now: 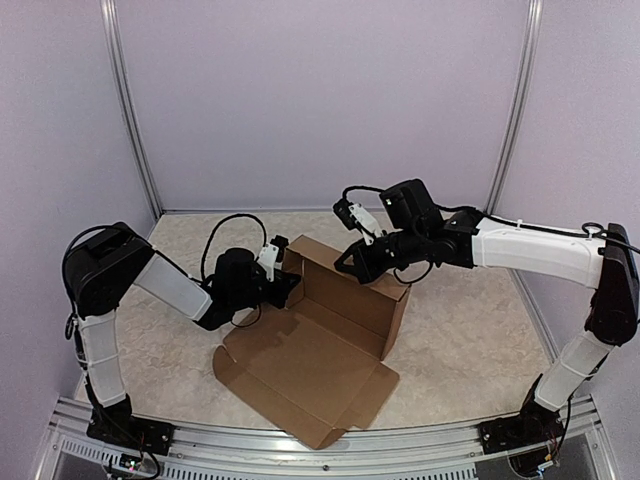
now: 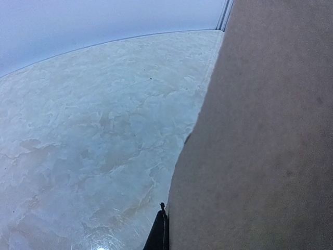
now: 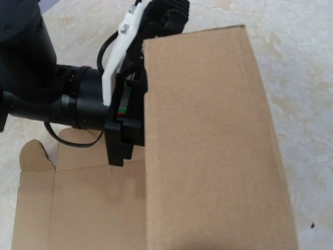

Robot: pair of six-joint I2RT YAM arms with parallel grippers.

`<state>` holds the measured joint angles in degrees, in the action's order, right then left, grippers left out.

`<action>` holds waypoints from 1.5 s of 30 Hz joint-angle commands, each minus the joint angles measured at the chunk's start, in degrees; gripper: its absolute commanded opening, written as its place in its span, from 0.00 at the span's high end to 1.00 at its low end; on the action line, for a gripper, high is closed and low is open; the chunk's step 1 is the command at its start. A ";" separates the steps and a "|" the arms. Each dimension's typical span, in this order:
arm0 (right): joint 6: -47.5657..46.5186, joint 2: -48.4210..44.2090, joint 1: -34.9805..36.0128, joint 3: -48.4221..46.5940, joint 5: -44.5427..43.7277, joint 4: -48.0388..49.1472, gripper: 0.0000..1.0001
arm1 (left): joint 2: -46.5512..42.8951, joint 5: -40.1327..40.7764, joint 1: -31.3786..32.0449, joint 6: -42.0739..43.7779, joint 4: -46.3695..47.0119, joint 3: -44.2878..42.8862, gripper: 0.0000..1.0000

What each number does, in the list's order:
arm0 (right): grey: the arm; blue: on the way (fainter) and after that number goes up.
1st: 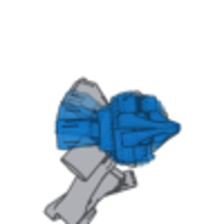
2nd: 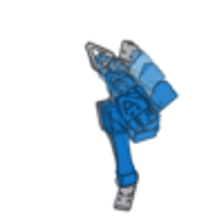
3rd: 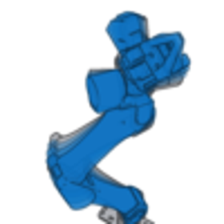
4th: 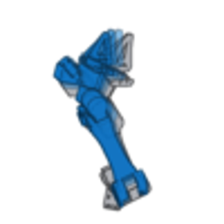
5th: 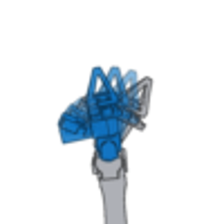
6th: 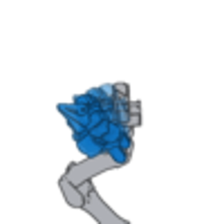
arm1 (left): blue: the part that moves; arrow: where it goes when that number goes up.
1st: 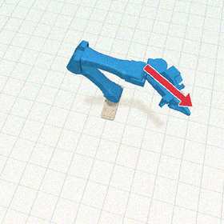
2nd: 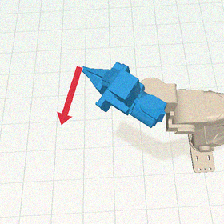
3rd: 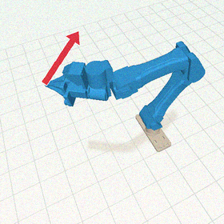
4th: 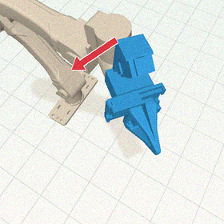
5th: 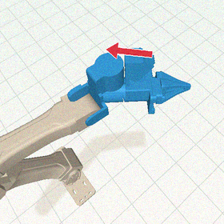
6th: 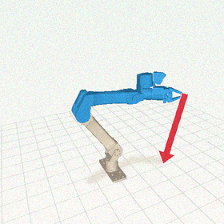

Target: Fold the paper box

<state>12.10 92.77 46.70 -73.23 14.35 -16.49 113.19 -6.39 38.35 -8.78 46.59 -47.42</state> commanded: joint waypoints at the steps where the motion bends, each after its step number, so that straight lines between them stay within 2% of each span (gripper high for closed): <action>1: 0.82 0.04 -0.32 -0.31 0.91 -1.37 1.00 | -1.96 1.60 -0.05 -1.25 -3.13 -0.02 1.00; 8: 0.83 -0.41 -0.32 0.34 1.04 -1.15 1.00 | -3.03 1.94 -0.03 -2.16 -2.62 0.95 0.83; 22: 0.71 -1.19 -0.35 0.35 1.16 -0.81 1.00 | -10.91 5.82 0.67 -1.00 -0.29 6.85 0.28; 27: 0.19 -1.98 -0.35 0.27 0.76 -1.20 1.00 | -14.22 7.62 0.70 0.20 -0.98 9.80 0.15; 29: 0.00 -2.30 -0.33 0.18 0.62 -1.46 1.00 | -15.88 8.57 0.76 0.35 -1.72 11.01 0.02; 35: -0.26 -3.85 -0.37 0.25 0.15 -1.90 1.00 | -22.27 12.31 1.19 1.06 -6.78 13.98 0.01; 39: -0.48 -4.46 -0.34 0.24 -0.13 -2.36 1.00 | -26.09 15.16 0.18 -2.46 -23.00 8.27 0.01; 45: -0.55 -5.54 -0.35 0.95 -0.52 -2.05 1.00 | -32.62 18.69 -2.48 -8.33 -20.57 13.02 0.01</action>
<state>11.94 89.34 46.70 -73.21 14.50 -17.15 85.06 8.54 38.04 -11.88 29.19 -37.01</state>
